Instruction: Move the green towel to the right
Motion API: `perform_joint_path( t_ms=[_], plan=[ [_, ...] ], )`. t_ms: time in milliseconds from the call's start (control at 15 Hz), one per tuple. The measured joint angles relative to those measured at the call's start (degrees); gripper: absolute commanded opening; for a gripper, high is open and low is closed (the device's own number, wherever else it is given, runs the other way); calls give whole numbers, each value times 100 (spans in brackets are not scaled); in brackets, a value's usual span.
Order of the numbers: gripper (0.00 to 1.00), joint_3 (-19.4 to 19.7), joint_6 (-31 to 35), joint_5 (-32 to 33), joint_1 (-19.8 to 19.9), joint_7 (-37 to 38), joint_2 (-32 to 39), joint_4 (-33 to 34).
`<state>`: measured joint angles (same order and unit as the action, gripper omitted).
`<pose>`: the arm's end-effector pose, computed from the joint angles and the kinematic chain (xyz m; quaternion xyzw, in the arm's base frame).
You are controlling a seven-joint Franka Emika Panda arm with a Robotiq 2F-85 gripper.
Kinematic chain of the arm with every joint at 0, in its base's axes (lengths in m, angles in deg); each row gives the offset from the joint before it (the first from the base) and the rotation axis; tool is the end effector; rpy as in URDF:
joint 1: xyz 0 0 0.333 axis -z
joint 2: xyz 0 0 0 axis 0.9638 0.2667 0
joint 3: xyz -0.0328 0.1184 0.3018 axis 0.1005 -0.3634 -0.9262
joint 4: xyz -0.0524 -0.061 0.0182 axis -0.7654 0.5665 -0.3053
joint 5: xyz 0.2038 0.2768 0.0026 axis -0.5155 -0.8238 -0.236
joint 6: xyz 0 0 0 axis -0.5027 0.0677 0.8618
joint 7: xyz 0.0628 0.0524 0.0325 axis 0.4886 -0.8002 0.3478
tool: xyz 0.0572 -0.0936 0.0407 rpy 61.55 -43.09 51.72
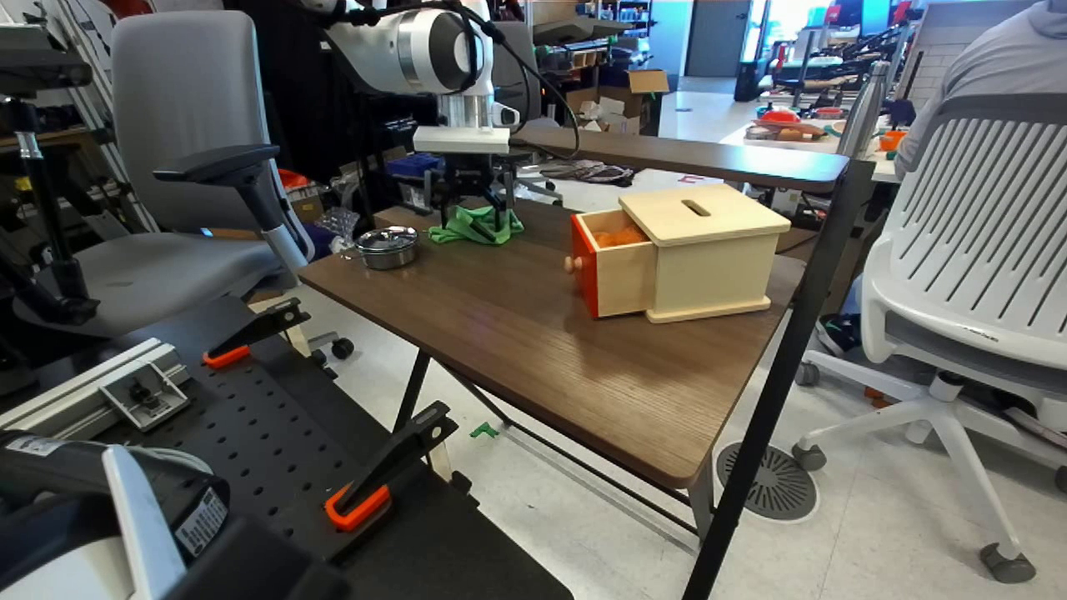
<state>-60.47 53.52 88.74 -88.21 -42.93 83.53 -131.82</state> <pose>0.6730 0.2159 0.1365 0.9346 0.3518 -0.0527 0.0049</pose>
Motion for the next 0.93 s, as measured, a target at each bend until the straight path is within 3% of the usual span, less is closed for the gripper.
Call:
perform_joint_path(
  t_ms=[533,933],
  plan=[
    [100,65,-108,0,70,0,-33,-54],
    [100,70,-92,0,211,0,-342,-592]
  ],
)
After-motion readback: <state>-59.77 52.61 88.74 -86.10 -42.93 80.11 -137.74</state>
